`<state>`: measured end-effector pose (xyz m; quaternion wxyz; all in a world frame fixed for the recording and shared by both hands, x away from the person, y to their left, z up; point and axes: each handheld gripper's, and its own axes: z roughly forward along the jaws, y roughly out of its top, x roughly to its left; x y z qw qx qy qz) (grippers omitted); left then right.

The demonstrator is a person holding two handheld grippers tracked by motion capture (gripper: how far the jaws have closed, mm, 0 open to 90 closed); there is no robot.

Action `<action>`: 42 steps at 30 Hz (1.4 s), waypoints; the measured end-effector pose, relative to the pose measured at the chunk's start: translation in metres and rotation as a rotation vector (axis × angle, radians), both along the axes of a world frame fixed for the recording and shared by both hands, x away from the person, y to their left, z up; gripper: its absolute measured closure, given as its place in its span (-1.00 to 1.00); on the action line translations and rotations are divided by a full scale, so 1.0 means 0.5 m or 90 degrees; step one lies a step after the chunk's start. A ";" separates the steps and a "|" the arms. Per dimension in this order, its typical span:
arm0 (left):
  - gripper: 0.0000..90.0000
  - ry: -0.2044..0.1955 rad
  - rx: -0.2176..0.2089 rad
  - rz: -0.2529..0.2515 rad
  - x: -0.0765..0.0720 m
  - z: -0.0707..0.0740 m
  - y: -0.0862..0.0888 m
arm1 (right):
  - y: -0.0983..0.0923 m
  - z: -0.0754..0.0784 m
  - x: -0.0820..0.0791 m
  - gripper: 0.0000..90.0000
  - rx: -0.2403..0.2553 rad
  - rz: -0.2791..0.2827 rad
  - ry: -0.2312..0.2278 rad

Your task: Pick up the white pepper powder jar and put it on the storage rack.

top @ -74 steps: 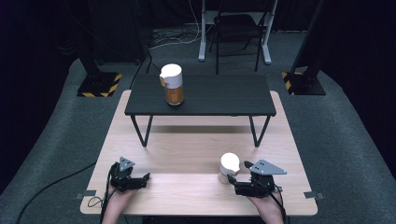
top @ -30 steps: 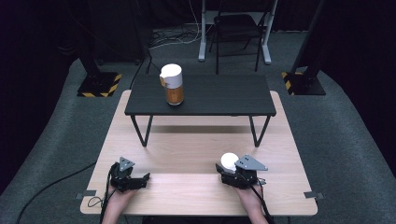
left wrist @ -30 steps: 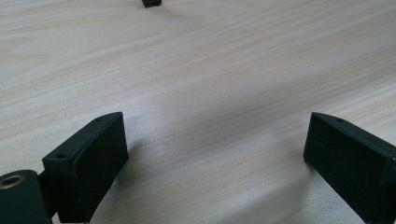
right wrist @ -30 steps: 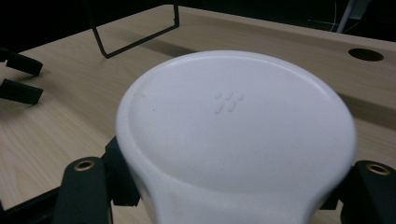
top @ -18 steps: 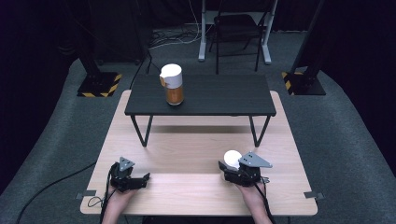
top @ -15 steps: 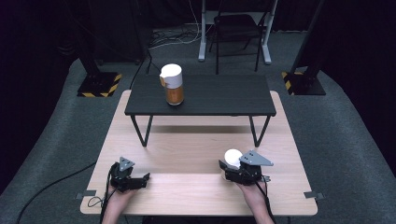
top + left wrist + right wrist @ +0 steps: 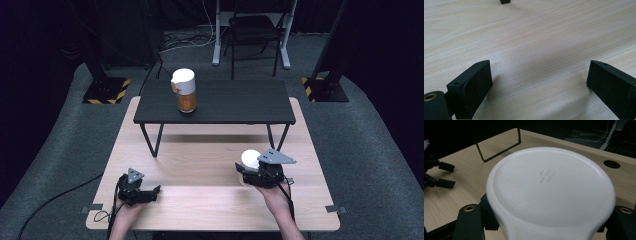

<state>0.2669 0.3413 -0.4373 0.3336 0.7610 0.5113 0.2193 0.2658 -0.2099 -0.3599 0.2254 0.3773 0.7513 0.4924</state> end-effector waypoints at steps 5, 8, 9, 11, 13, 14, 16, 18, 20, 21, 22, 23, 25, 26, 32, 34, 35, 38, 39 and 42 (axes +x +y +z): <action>-0.88 0.000 0.000 -0.001 0.000 0.000 0.000 | 0.001 0.029 0.009 -0.34 -0.004 0.004 -0.001; -0.88 0.000 0.001 -0.001 0.000 0.000 0.000 | 0.002 0.047 0.013 -0.34 -0.009 0.003 -0.004; -0.88 0.000 0.001 -0.001 0.000 0.000 0.000 | 0.002 0.054 0.014 -0.34 -0.010 0.003 -0.005; -0.88 0.000 0.001 -0.001 0.000 0.000 0.000 | 0.002 0.066 0.017 -0.34 -0.011 0.003 -0.004; -0.88 0.000 0.001 -0.001 0.000 0.000 0.000 | 0.002 0.077 0.020 -0.34 -0.012 0.003 -0.004; -0.88 0.000 0.001 -0.001 0.000 0.000 0.000 | 0.001 0.082 0.022 -0.34 -0.011 0.004 -0.003; -0.88 0.000 0.001 -0.001 0.000 0.000 0.000 | -0.002 0.091 0.027 -0.34 -0.009 0.006 0.000; -0.88 0.000 0.001 -0.001 0.000 0.000 0.000 | -0.003 0.101 0.031 -0.34 -0.011 0.007 -0.001; -0.88 0.000 0.001 -0.001 0.000 0.000 0.000 | -0.004 0.110 0.035 -0.34 -0.009 0.007 0.000; -0.88 0.000 0.001 -0.001 0.000 0.000 0.000 | -0.005 0.114 0.037 -0.34 -0.006 0.007 0.000; -0.88 0.000 0.001 -0.001 0.000 0.000 0.000 | -0.006 0.120 0.039 -0.34 -0.006 0.009 0.000; -0.88 0.000 0.001 -0.001 0.000 0.000 0.000 | -0.006 0.126 0.041 -0.34 -0.006 0.010 -0.001; -0.88 0.000 0.001 -0.001 0.000 0.000 0.000 | -0.006 0.138 0.044 -0.34 -0.007 0.010 -0.003; -0.88 0.000 0.001 -0.001 0.000 0.000 0.000 | -0.007 0.144 0.047 -0.34 -0.006 0.012 -0.004; -0.88 0.000 0.001 -0.001 0.000 0.000 0.000 | -0.002 0.182 0.058 -0.34 -0.013 0.023 -0.006; -0.88 0.000 0.001 -0.001 0.000 0.000 0.000 | 0.000 0.192 0.062 -0.34 -0.014 0.024 -0.007; -0.88 0.000 0.001 -0.001 0.000 0.000 0.000 | 0.001 0.197 0.064 -0.34 -0.013 0.024 -0.007; -0.88 0.000 0.001 -0.001 0.000 0.000 0.000 | 0.002 0.211 0.070 -0.34 -0.009 0.024 -0.003; -0.88 0.000 0.001 -0.001 0.000 0.000 0.000 | 0.004 0.217 0.072 -0.34 -0.010 0.024 -0.003; -0.88 0.000 0.001 -0.001 0.000 0.000 0.000 | 0.010 0.234 0.076 -0.34 -0.014 0.024 -0.005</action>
